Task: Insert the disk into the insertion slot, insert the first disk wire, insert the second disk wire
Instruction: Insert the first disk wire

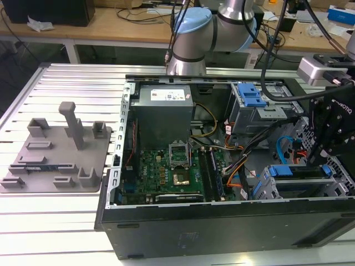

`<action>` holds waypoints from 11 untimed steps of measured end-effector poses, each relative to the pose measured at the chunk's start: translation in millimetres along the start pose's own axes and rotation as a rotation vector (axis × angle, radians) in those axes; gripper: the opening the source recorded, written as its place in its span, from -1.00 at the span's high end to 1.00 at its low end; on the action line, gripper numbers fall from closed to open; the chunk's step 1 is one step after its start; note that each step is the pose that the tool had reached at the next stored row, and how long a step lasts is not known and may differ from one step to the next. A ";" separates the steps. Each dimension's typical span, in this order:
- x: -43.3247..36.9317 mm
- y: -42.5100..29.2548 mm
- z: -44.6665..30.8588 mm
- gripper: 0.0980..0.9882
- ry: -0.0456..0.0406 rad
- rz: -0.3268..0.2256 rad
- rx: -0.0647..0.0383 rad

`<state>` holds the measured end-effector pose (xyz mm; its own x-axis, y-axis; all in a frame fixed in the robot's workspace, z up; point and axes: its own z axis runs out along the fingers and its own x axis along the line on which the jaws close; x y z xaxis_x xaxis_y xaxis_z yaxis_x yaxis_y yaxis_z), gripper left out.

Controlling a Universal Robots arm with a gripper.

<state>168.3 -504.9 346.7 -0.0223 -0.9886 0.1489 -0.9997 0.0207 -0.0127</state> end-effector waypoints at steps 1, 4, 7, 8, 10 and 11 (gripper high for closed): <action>0.0 0.0 0.0 0.85 0.0000 0.001 0.000; 0.1 0.0 0.1 0.85 0.0002 0.012 -0.002; 0.1 0.0 0.3 0.85 0.0001 0.013 -0.002; 0.1 -0.1 0.3 0.85 0.0002 0.013 -0.002; 0.1 -0.1 0.4 0.85 0.0001 0.013 -0.002; 0.2 -0.2 0.6 0.85 0.0001 0.013 -0.002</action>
<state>168.5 -505.2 346.2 -0.0352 -0.9882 0.1489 -0.9994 0.0337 -0.0126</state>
